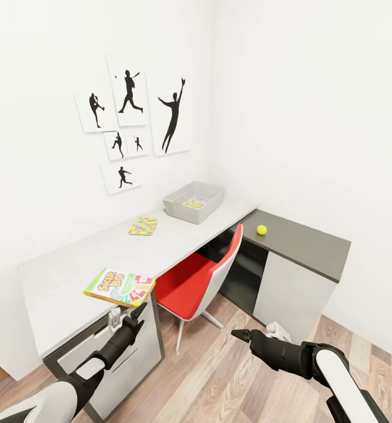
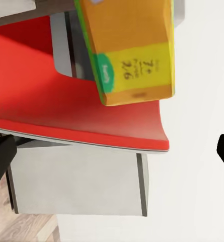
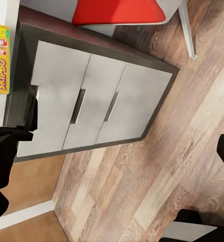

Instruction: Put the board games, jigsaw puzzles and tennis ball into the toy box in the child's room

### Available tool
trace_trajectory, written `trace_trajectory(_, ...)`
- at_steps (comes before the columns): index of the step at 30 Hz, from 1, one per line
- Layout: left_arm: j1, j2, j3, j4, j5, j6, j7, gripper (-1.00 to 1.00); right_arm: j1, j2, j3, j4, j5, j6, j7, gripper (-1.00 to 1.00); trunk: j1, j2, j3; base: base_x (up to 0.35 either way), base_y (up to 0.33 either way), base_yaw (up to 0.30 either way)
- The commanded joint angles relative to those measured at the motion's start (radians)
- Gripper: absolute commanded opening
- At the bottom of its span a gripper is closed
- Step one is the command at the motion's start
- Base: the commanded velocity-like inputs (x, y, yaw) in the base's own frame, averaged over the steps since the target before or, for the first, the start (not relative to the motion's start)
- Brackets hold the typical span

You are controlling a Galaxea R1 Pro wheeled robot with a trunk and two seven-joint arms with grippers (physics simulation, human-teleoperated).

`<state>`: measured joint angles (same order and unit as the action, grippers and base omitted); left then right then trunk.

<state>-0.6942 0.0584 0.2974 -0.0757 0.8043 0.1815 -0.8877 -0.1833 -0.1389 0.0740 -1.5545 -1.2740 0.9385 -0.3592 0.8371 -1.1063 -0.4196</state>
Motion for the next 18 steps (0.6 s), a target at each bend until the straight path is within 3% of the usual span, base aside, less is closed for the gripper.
trace_trajectory(1,-0.001,0.000,0.008,0.001,-0.002,0.010,-0.004,1.00,-0.001,-0.001,0.001,-0.001,-0.010,0.000,-0.010,1.00,0.000,-0.001,-0.001,0.006,0.000,0.000)
trace_trajectory(18,-0.001,0.000,0.008,0.001,-0.002,0.010,-0.004,1.00,-0.001,-0.001,0.001,0.000,-0.010,0.000,-0.010,1.00,0.000,-0.001,-0.001,0.001,0.000,0.000)
